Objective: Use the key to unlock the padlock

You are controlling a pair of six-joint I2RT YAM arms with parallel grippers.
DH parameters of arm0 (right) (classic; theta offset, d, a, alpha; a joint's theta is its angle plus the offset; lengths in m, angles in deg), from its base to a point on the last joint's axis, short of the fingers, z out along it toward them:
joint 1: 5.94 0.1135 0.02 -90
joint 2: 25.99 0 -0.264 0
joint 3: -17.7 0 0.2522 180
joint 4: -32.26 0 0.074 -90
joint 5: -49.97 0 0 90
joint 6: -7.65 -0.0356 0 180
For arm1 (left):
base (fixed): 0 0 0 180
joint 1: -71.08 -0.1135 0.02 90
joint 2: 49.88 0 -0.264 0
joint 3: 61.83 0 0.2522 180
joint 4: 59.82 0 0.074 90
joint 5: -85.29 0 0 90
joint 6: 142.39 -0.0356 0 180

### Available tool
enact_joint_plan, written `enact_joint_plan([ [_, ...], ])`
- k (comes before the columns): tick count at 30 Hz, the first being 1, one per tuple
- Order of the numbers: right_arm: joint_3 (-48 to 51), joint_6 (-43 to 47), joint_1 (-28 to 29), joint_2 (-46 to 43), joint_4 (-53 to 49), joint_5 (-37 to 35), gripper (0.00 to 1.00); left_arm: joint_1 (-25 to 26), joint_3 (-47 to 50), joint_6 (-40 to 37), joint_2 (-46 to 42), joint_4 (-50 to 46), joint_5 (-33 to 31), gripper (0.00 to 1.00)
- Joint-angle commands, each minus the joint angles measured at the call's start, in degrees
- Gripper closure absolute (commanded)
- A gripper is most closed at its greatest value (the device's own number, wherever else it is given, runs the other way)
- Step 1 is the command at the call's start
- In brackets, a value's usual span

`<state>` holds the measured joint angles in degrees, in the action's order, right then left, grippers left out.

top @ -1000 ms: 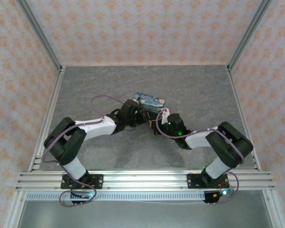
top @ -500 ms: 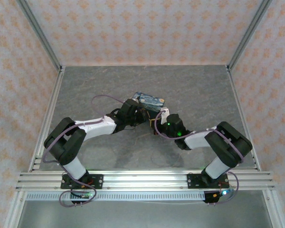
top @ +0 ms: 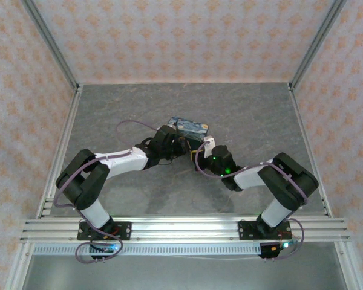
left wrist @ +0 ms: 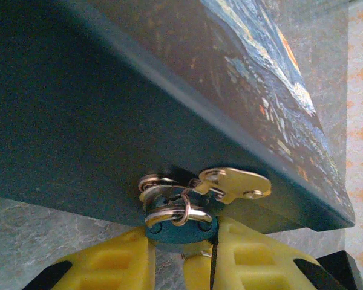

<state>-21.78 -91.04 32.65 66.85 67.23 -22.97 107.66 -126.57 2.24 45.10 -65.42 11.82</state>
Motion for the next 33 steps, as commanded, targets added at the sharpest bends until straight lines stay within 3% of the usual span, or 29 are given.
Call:
enact_joint_plan([
  [1, -1.6, 1.6, -0.1, 1.3, 5.0, -3.3, 1.0, 0.3, -1.5, 0.6, -2.9, -1.7, 1.6, 0.74],
  [25, -3.2, 0.4, -0.1, 3.1, 8.1, -1.6, 1.0, 0.4, -1.8, 0.5, -2.0, -2.4, 1.2, 0.73],
  [33, -3.1, -3.4, -2.8, 3.0, 6.5, 3.4, 1.0, 0.4, -1.2, 0.1, -2.3, -1.7, 1.0, 0.73],
])
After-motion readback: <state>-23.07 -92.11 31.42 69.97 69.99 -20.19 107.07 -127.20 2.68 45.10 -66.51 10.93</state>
